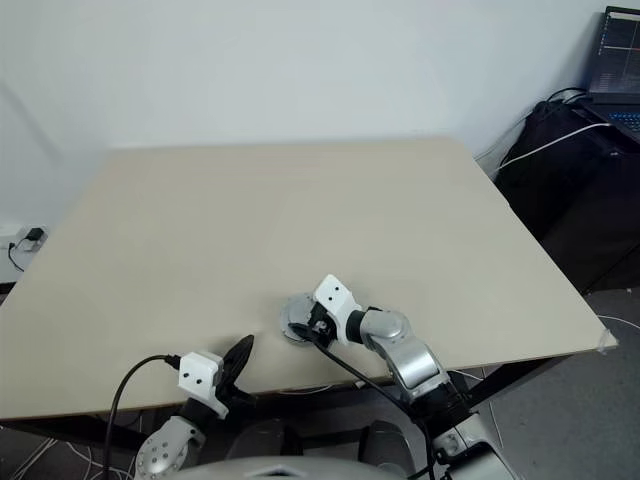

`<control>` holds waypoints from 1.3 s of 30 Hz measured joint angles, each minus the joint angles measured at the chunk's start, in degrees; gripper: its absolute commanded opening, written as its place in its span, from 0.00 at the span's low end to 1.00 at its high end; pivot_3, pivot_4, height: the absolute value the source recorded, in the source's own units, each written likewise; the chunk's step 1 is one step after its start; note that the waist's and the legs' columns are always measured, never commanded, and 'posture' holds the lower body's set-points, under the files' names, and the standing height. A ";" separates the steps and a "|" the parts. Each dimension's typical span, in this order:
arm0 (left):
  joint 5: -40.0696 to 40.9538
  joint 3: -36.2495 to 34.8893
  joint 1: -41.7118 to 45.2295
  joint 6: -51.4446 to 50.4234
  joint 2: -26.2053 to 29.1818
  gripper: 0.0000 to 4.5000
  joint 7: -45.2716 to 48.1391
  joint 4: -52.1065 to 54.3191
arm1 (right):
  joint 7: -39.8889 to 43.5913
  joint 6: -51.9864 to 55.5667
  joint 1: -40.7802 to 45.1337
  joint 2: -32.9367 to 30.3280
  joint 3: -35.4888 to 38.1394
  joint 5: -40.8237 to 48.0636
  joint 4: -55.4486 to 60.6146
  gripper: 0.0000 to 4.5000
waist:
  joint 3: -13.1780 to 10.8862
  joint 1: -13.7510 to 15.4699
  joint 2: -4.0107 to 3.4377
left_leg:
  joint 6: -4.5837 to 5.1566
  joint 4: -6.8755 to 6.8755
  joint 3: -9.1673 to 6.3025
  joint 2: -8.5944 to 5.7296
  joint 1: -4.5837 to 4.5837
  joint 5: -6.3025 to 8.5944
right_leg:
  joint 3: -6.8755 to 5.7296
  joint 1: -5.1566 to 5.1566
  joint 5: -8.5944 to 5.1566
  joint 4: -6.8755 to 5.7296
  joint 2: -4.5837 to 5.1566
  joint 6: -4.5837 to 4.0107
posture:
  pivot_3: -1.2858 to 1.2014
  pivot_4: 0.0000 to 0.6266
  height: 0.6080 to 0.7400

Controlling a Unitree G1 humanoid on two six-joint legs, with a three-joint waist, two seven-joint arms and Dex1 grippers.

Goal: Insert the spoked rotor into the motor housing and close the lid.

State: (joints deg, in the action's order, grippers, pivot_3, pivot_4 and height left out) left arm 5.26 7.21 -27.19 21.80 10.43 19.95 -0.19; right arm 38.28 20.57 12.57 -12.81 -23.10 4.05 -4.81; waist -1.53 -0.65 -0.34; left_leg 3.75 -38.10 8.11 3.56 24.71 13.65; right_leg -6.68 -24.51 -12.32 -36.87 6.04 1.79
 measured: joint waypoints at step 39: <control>-0.34 0.14 -0.45 -1.34 -0.20 0.00 -1.12 1.36 | 0.42 3.77 1.09 -0.50 -1.90 -3.50 0.94 0.71 | 0.48 0.00 -0.25 | 0.00 -0.02 -0.01 0.00 -0.04 0.00 | 0.00 0.04 0.00 -0.02 0.00 0.00 | 0.52 0.00 1.00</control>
State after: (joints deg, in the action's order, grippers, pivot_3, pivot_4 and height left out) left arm 4.92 7.34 -27.63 20.46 10.23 18.84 1.17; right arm 38.70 24.33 13.66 -13.31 -25.00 0.56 -3.87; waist -1.06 -0.65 -0.59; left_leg 3.75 -38.12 8.11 3.56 24.67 13.65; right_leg -6.68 -24.47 -12.32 -36.89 6.04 1.79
